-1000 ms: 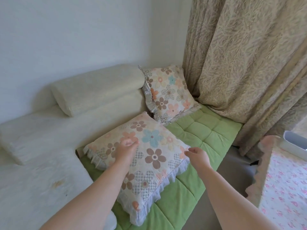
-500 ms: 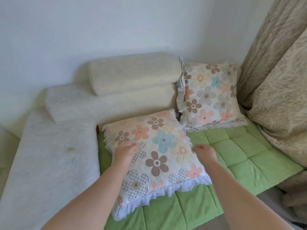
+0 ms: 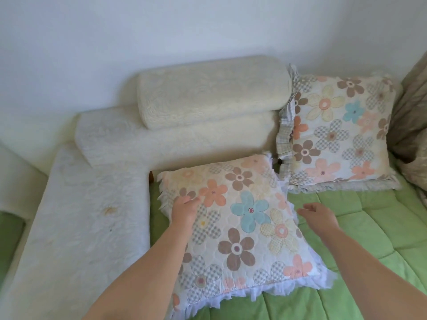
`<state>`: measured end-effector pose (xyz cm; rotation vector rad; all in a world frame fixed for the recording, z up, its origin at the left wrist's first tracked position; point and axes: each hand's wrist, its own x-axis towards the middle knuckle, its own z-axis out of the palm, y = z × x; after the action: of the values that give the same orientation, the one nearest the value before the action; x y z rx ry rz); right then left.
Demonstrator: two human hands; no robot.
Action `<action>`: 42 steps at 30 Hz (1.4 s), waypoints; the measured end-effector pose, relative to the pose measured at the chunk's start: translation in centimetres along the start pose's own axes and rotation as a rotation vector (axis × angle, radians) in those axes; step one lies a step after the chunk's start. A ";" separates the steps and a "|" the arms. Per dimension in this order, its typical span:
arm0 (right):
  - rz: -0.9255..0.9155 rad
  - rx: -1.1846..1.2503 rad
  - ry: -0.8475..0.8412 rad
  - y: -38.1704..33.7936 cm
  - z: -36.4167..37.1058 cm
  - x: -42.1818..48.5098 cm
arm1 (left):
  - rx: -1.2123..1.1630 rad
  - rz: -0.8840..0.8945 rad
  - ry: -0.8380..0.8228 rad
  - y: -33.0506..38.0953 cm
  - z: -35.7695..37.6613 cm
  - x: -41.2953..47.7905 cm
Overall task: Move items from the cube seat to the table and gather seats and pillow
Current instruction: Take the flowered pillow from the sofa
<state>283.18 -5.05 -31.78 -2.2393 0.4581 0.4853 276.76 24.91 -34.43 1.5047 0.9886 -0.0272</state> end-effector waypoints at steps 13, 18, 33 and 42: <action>0.090 -0.195 -0.200 2.6 3.9 13.0 | 0.096 -0.273 0.220 -5.9 2.8 6.7; 0.089 -0.265 -0.218 5.1 6.0 18.1 | 0.076 -0.409 0.350 -10.9 2.8 10.1; 0.297 0.093 -0.251 9.7 10.7 27.4 | -0.136 -0.496 0.231 -14.6 1.3 17.9; 0.355 0.508 -0.585 11.6 11.2 29.9 | -0.357 -0.462 0.020 -15.7 1.6 18.8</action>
<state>301.33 -8.89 -60.24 -1.4451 0.5856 1.0400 280.33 31.68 -57.72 0.9335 1.2661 -0.1575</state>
